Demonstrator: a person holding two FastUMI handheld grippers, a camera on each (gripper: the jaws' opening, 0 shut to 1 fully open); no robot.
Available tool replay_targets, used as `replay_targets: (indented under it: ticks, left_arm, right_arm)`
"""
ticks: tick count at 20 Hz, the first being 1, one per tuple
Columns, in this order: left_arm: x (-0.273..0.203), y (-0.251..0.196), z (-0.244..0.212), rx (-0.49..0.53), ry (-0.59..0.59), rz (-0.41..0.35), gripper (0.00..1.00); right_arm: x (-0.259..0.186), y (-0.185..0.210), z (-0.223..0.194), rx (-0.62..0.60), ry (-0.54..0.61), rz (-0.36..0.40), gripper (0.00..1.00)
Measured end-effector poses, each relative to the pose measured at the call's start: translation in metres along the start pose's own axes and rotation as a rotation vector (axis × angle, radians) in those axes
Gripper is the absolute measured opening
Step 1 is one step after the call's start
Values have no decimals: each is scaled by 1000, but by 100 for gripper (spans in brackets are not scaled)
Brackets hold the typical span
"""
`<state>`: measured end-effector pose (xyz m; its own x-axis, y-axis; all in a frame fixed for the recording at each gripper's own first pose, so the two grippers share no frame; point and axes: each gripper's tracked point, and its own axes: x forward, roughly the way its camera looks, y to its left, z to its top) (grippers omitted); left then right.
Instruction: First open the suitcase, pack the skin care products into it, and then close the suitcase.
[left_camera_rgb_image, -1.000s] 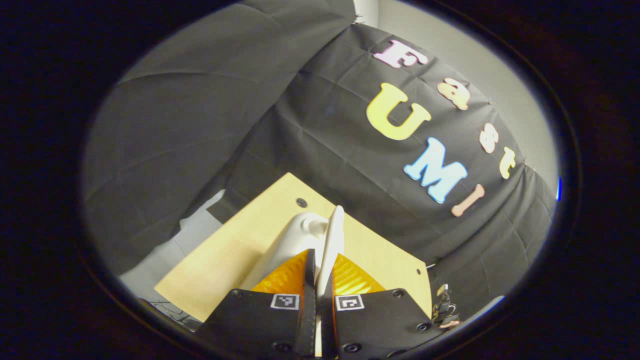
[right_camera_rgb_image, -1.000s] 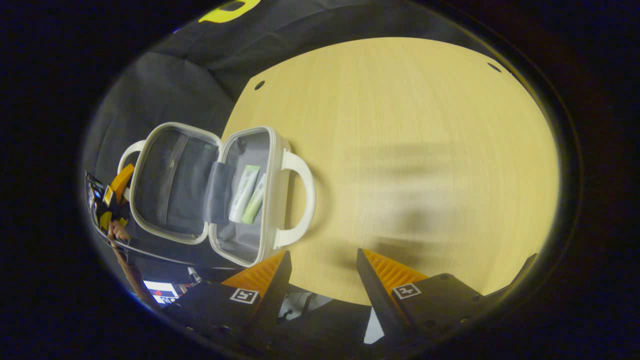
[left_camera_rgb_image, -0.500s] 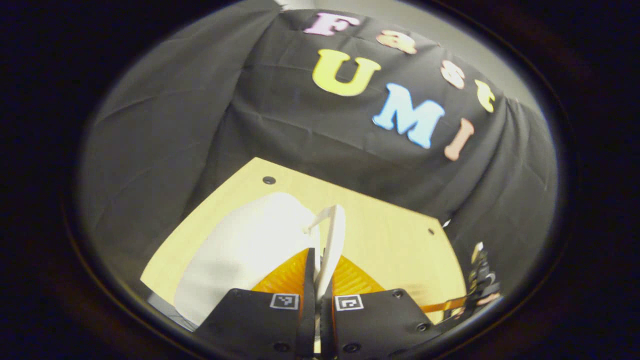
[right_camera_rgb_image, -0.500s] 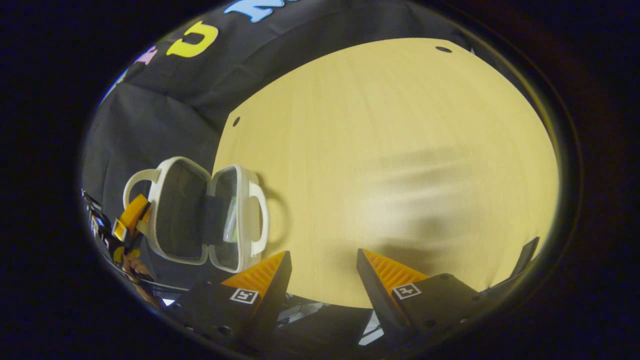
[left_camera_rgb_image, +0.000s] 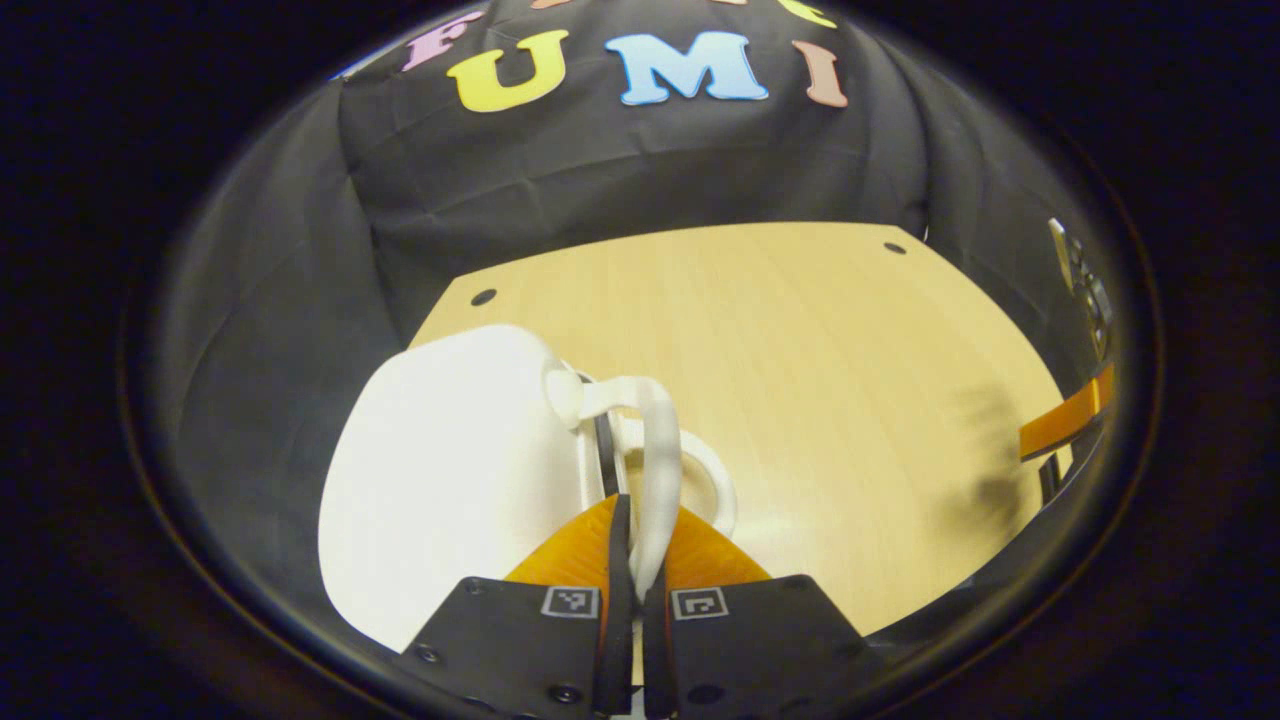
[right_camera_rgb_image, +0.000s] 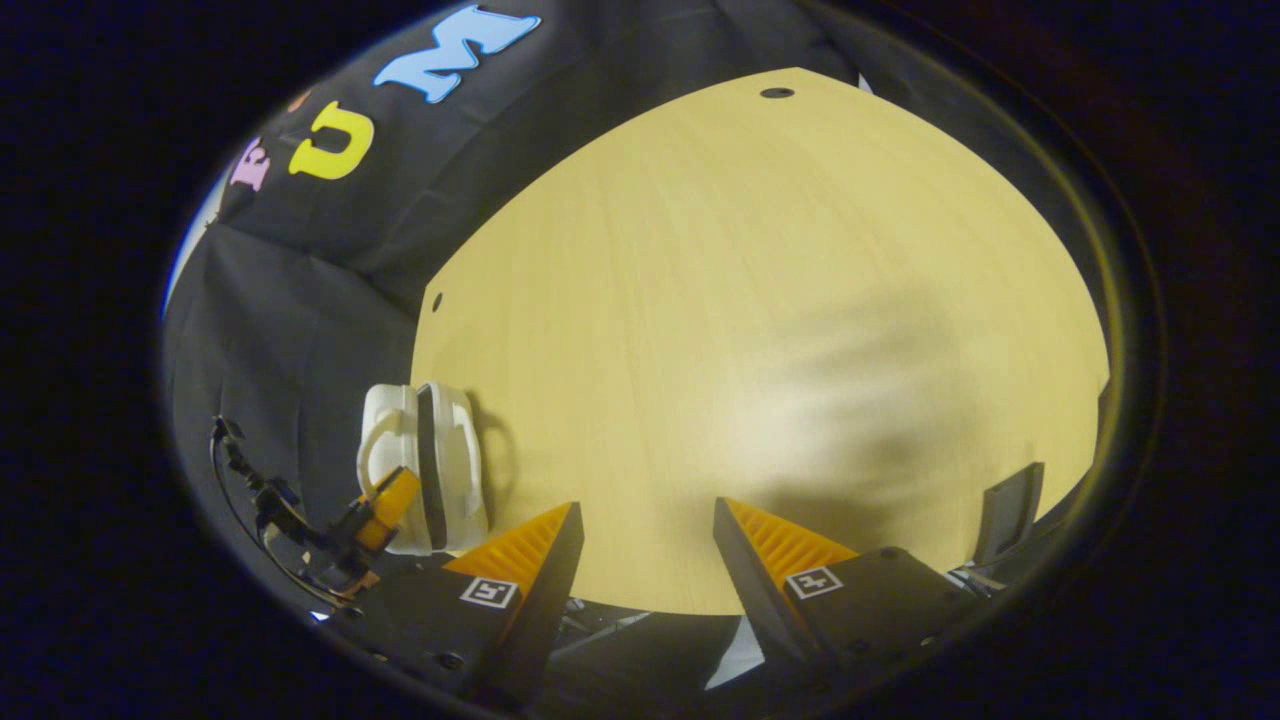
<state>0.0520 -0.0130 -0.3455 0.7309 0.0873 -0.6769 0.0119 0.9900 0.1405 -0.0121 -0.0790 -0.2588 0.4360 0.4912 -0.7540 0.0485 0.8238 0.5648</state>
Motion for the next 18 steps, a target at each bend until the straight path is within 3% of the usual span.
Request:
replay_targets:
  ticks: [3,5,7,8,10,13,16,18]
  left_arm:
    - [16,1,5,15,17,57,12]
    - [12,-14,6,-57,16,37,18]
    - [8,-31,21,-228,-4,-40,59]
    - [4,-30,35,-279,-42,-25,80]
    - [-6,-22,67,-307,-117,21,99]
    - [-32,-17,141,-278,-252,50,99]
    - [-80,-29,232,-228,-494,68,98]
    - [-126,-44,317,-215,-682,50,98]
  right_arm:
    - [-10,-14,3,24,-9,0,81]
    - [-16,-26,10,41,-19,-2,82]
    - [-21,-33,17,48,-39,-8,82]
    - [-23,-36,21,40,-57,-16,82]
    - [-29,-42,35,10,-101,-40,81]
    - [-59,-36,89,-95,-279,-101,82]
    - [-119,-5,167,-285,-610,-170,81]
    - [-170,24,206,-429,-861,-195,81]
